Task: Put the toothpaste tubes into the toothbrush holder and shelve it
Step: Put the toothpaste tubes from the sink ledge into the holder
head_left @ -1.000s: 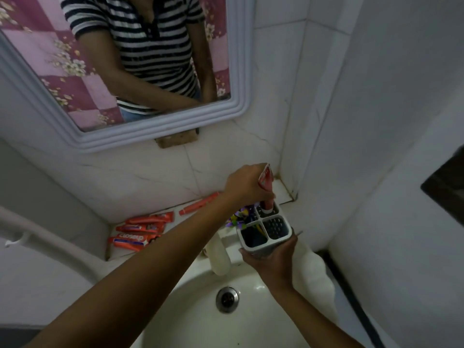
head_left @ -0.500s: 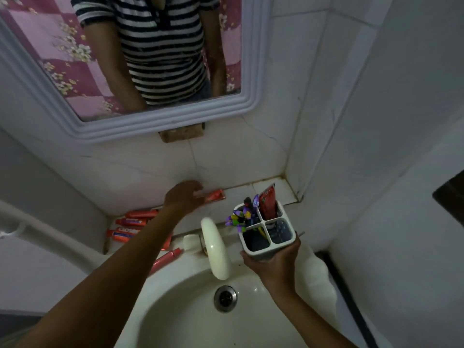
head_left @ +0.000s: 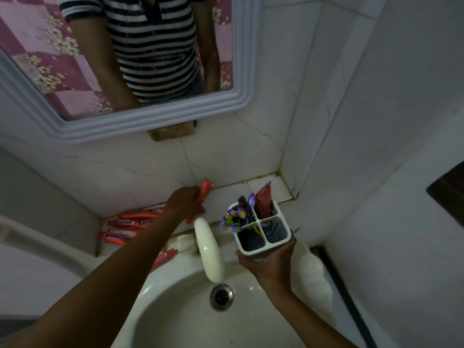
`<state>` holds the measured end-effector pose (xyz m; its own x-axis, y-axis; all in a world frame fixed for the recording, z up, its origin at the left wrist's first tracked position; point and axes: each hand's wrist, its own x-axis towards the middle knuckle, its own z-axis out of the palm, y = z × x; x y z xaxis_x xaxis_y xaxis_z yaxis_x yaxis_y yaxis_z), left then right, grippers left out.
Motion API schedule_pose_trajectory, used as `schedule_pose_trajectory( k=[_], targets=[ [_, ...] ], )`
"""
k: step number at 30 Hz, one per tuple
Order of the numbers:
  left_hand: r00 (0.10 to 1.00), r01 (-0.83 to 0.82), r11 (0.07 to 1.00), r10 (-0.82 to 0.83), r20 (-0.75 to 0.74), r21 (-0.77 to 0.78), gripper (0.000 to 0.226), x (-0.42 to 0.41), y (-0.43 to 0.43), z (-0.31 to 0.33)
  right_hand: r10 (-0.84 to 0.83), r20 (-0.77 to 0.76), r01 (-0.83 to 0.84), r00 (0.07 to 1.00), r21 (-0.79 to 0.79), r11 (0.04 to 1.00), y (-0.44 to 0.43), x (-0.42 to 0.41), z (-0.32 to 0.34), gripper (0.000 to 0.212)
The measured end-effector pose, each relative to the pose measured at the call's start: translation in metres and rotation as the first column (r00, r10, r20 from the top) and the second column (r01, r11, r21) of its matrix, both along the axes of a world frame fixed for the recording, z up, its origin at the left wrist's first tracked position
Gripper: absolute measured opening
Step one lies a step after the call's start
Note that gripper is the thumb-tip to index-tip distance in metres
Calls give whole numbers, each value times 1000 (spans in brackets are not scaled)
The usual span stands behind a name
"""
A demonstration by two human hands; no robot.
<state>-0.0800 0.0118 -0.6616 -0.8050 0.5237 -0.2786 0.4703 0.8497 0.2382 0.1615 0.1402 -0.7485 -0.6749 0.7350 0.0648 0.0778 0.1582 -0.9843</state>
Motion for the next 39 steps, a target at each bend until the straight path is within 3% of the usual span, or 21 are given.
schedule_pose_trajectory(
  k=[2,5,7,9,11,15,19,27,35,39],
  targets=[
    [993,-97,963,77,89,253,45,6,7,29,3,7,-3,1000,13,1000,-1,0,-1,135],
    [977,-155,805,37,212,573,40,29,24,87,10,14,-10,1000,11,1000,0,1,-2,136],
    [963,-148,688,-63,261,711,39,49,33,120,21,17,-21,1000,18,1000,2,2,-2,132],
    [953,-109,647,-150,265,755,34,69,43,141,32,35,-34,999,38,999,3,3,-3,132],
    [967,-20,712,-165,194,702,33,85,58,147,27,52,-30,998,62,998,3,3,-5,133],
    [972,228,879,-179,-153,420,38,100,86,131,20,43,-24,999,106,994,3,4,-5,129],
    [890,375,912,-303,-341,169,43,100,97,102,28,58,-35,998,110,993,5,4,-6,130],
    [920,367,908,-322,-224,203,34,101,97,100,20,79,-27,997,90,996,6,2,-12,131],
    [831,529,848,-512,-218,24,25,104,116,118,27,88,-39,996,135,990,5,2,-8,132],
    [790,559,829,-540,-291,-18,20,105,111,123,49,95,-63,994,158,985,10,2,-7,133]
  ],
)
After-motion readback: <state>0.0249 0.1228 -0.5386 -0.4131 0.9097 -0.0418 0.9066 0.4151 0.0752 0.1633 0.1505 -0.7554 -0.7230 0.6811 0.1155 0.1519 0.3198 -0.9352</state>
